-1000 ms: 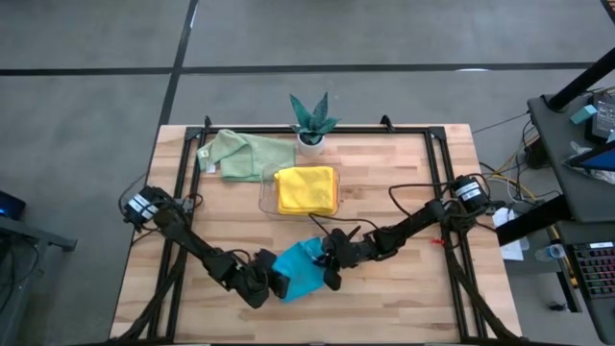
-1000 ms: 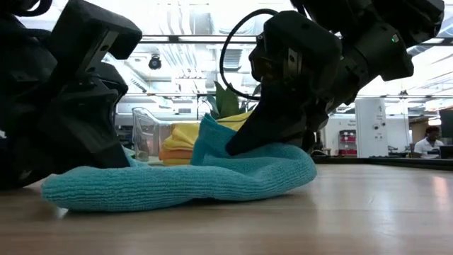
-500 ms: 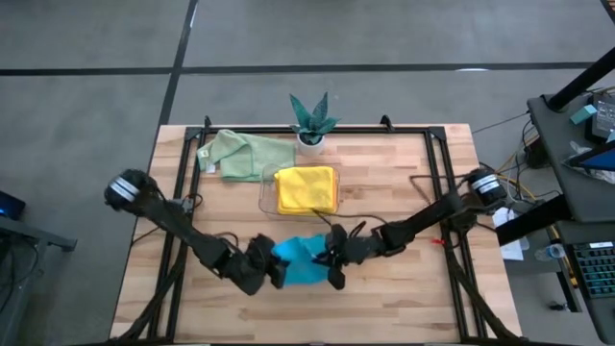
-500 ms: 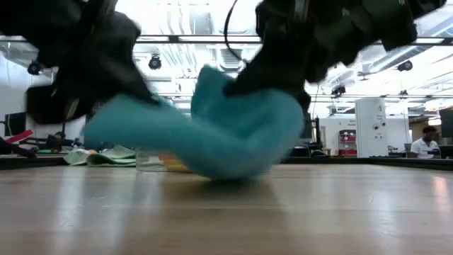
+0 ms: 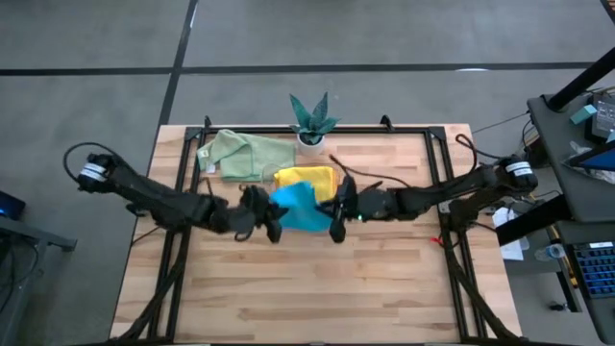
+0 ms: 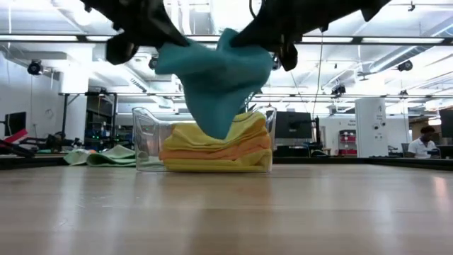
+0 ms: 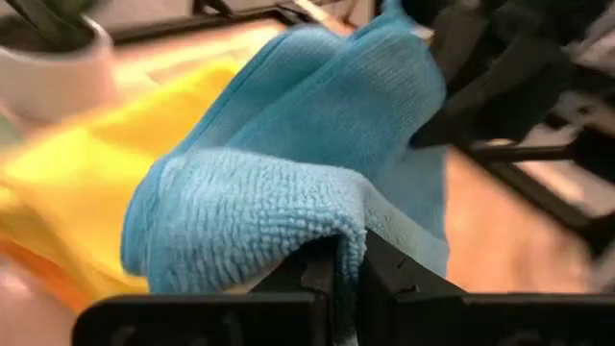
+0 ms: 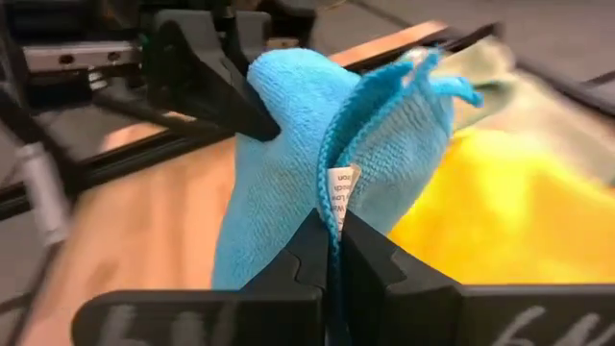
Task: Fold microfiber towels
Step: Put the blue folded microfiber towel into the transparent bin
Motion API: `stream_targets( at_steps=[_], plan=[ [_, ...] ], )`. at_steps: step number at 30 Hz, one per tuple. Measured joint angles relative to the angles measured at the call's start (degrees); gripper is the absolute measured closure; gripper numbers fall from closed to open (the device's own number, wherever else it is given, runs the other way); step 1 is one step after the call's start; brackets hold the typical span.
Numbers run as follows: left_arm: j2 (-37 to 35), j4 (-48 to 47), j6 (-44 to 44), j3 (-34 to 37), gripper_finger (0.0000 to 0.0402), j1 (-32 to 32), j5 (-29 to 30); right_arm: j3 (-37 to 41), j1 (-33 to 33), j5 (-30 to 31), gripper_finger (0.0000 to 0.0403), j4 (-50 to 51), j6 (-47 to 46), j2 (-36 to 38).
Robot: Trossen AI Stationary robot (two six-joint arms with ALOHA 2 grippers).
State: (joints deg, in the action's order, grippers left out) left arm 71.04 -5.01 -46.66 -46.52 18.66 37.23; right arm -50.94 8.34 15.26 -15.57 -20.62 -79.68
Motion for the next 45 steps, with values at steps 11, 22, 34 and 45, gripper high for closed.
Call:
stream_targets(
  at_steps=[11,22,34,45],
  plan=[
    [-4.0,-2.1,17.2,-2.1,0.0401,-18.2,-15.7,-3.1,-9.1,1.5,0.0394,1.6,5.1,1.1],
    [-5.0,-2.1,26.2,-3.9,0.0402,-25.4,-24.8,-11.6,-11.8,1.0,0.0394,13.1,9.8,0.8],
    [2.4,-2.4,17.2,5.8,0.0402,-25.4,-24.9,-0.3,-11.7,0.6,0.0394,9.8,-3.0,-0.9],
    [5.7,-3.2,17.1,4.9,0.0312,-25.4,-27.2,0.4,-11.6,-1.2,0.0369,11.7,-6.9,-2.1]
  ],
)
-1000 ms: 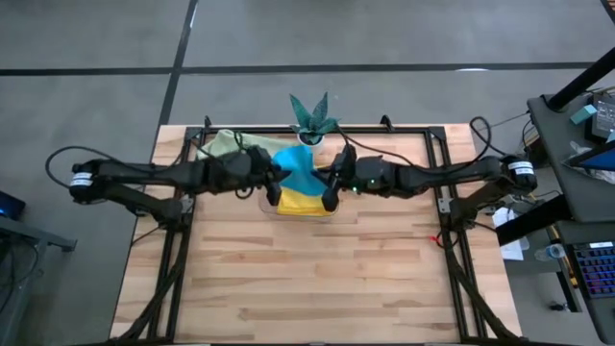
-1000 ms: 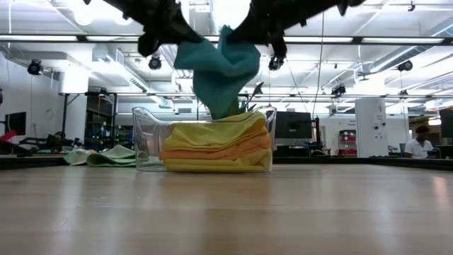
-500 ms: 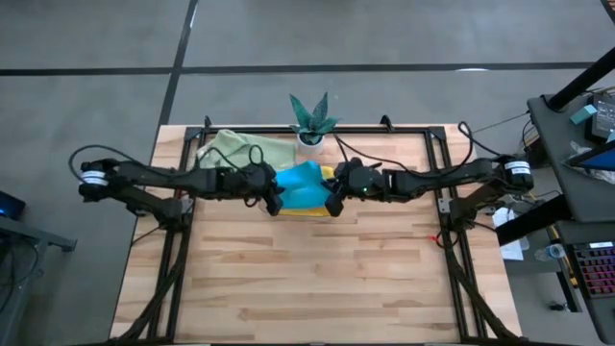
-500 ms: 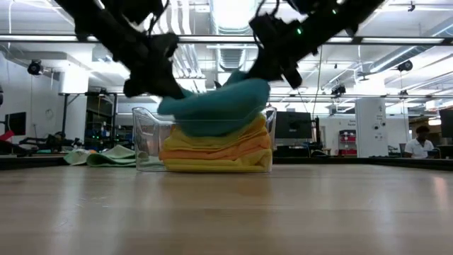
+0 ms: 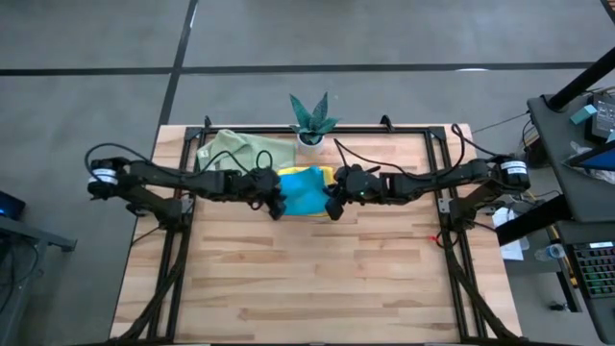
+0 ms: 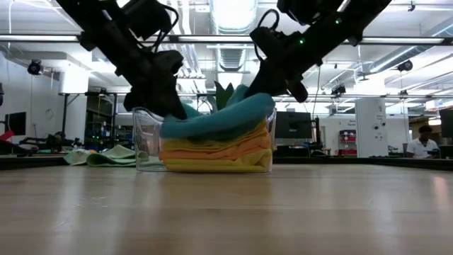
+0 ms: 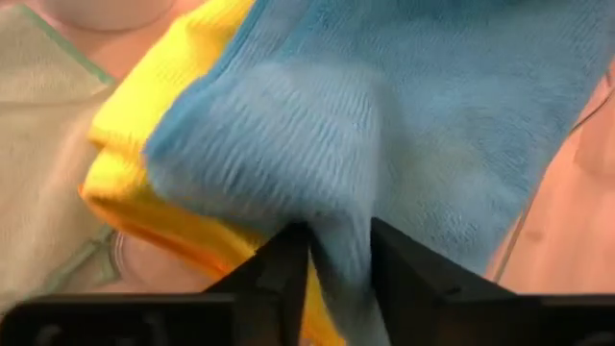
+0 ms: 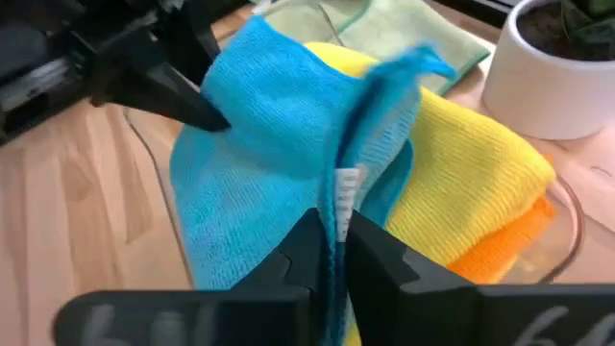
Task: Fold microfiber towels
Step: Put the blue folded microfiber towel into the transparent bin
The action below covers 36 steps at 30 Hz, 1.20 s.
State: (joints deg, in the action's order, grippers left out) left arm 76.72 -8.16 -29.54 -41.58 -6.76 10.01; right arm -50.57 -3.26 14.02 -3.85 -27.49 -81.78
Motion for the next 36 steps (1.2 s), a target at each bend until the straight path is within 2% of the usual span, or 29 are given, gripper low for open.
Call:
stream_targets(
  at_steps=[8,11,16,21,24,29,34,36],
  plan=[
    [-2.9,-6.0,-0.1,-0.4,0.0225,-0.5,0.8,-2.0,0.0,0.0,0.0288,7.8,1.4,0.7],
    [-4.9,-9.6,-0.1,-1.2,0.021,-0.5,1.0,-3.1,0.0,0.6,0.0259,11.2,2.5,1.6],
    [-8.2,-9.9,-0.2,-2.1,0.0206,0.0,1.1,-5.2,0.0,3.3,0.023,16.4,6.6,3.4],
    [-10.3,-9.3,0.9,-3.7,0.0206,0.8,1.2,-5.7,-0.1,4.5,0.0228,17.5,10.2,6.0],
    [-10.3,-3.2,3.1,-3.8,0.0206,2.0,1.5,-5.7,-0.1,4.4,0.0242,17.4,12.4,7.3],
    [-6.4,5.7,7.3,-3.7,0.0206,4.7,1.4,-5.7,0.0,2.5,0.0253,15.4,16.5,6.8],
    [-0.8,5.8,7.4,-3.7,0.0206,5.1,1.8,-5.5,0.3,-1.0,0.0254,11.0,17.9,3.1],
    [1.1,5.5,7.5,-3.7,0.0206,5.1,4.0,-5.4,0.6,-0.8,0.0254,10.4,18.7,1.4]
  ],
)
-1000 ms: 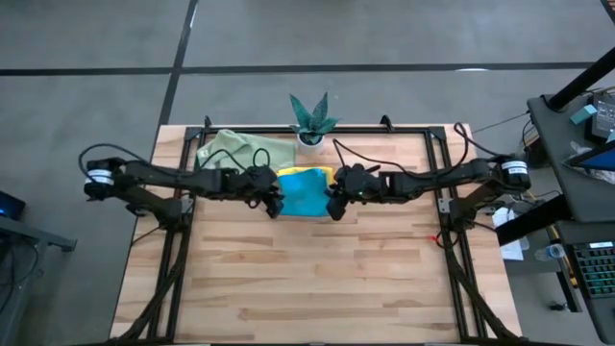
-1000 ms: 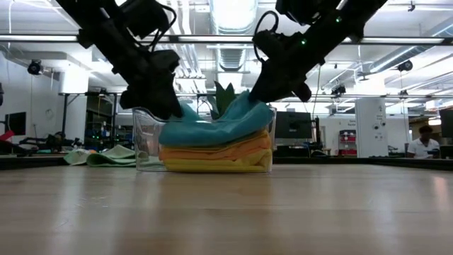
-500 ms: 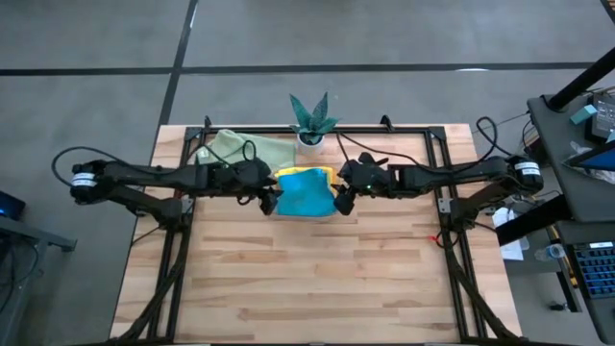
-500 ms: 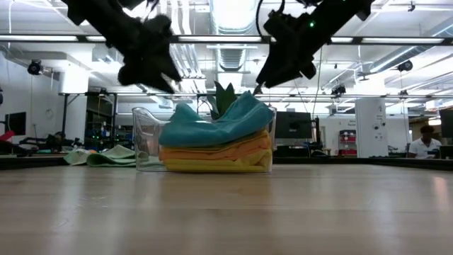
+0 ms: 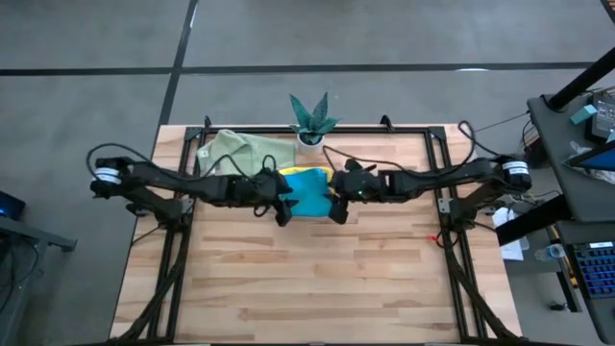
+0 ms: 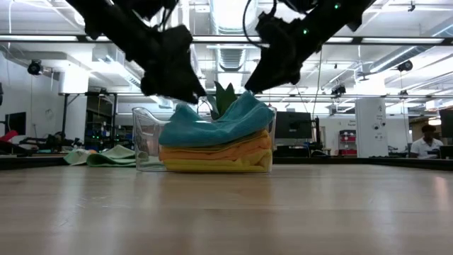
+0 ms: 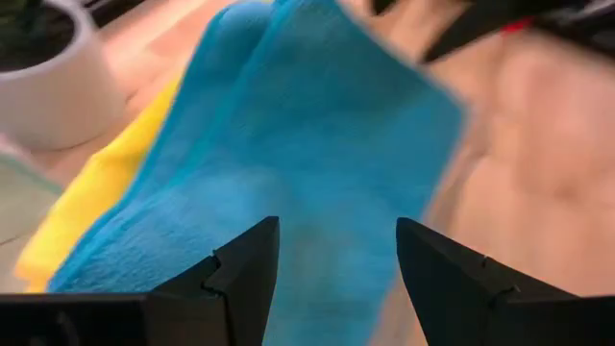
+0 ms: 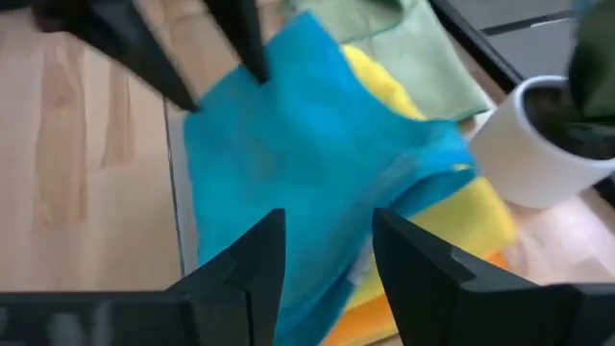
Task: Fold microfiber towels
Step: Put the blue folded microfiber towel into the transparent bin
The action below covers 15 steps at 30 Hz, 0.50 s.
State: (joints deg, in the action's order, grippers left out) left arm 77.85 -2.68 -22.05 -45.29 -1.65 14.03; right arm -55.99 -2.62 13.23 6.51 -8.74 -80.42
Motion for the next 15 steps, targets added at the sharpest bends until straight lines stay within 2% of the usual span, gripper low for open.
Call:
stream_targets(
  at_steps=[7,10,15],
  plan=[
    [3.0,-1.6,1.8,-0.1,0.0206,-1.5,5.1,0.0,-0.1,0.3,0.0255,-6.4,2.0,-4.1],
    [4.4,-1.9,1.7,0.1,0.0206,-2.1,9.0,0.0,-0.6,1.3,0.0255,-9.2,4.5,-6.8],
    [7.1,-2.4,1.6,0.1,0.0206,-2.7,12.6,0.0,-1.6,14.5,0.0255,-6.6,5.6,-9.3]
  ],
)
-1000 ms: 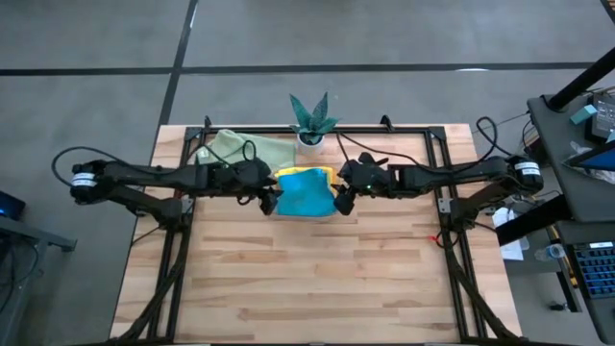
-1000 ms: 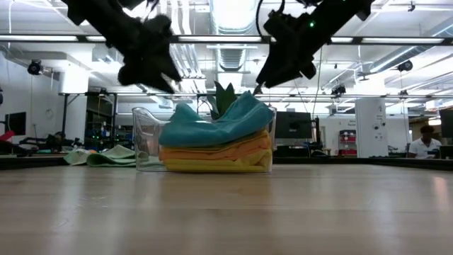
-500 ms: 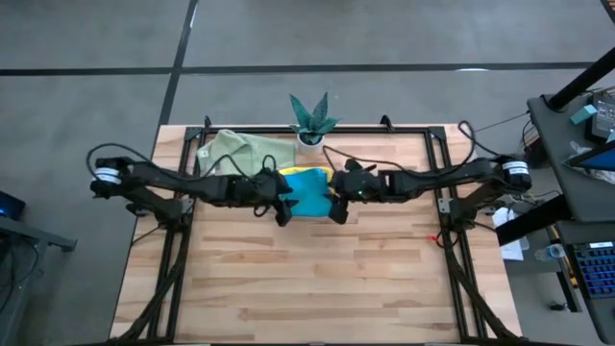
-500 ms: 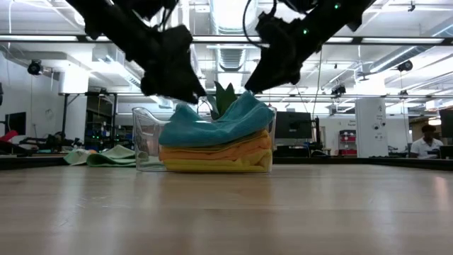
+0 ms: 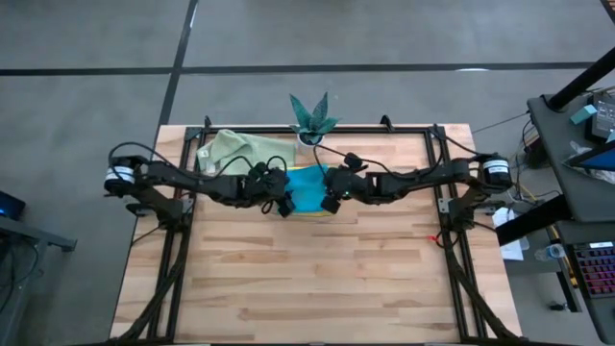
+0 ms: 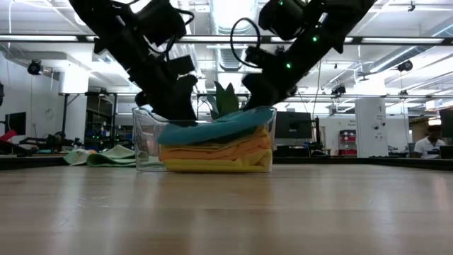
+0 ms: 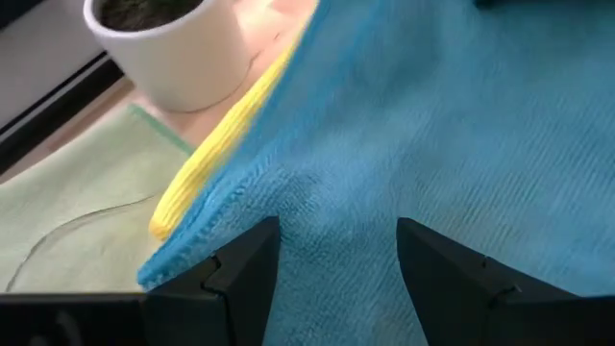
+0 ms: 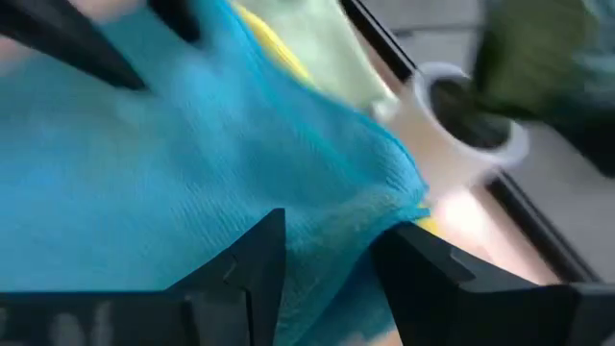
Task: Fold microfiber towels
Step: Put the blue folded microfiber towel into the transparent bin, then fold the green microfiber towel
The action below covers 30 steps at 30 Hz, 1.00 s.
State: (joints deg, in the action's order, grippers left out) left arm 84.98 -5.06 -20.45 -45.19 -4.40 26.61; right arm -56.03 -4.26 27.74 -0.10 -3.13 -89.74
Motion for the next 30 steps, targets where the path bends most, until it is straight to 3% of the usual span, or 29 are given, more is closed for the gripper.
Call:
stream_targets(
  at_steps=[12,22,27,30],
  plan=[
    [-1.1,-0.8,0.4,-0.2,0.0206,-0.2,2.4,0.0,0.9,0.3,0.0255,7.2,-1.3,4.2],
    [-11.9,-1.8,2.7,-2.7,0.0206,2.7,2.0,2.2,6.0,0.4,0.0255,9.6,2.5,14.1],
    [-17.1,-5.1,-0.6,-2.8,0.0206,3.9,2.3,6.2,8.9,0.3,0.0255,4.0,6.4,19.4],
    [-20.7,-9.9,-2.6,-3.6,0.0206,1.3,2.8,8.3,9.3,0.3,0.0255,0.5,7.7,21.8]
  ],
)
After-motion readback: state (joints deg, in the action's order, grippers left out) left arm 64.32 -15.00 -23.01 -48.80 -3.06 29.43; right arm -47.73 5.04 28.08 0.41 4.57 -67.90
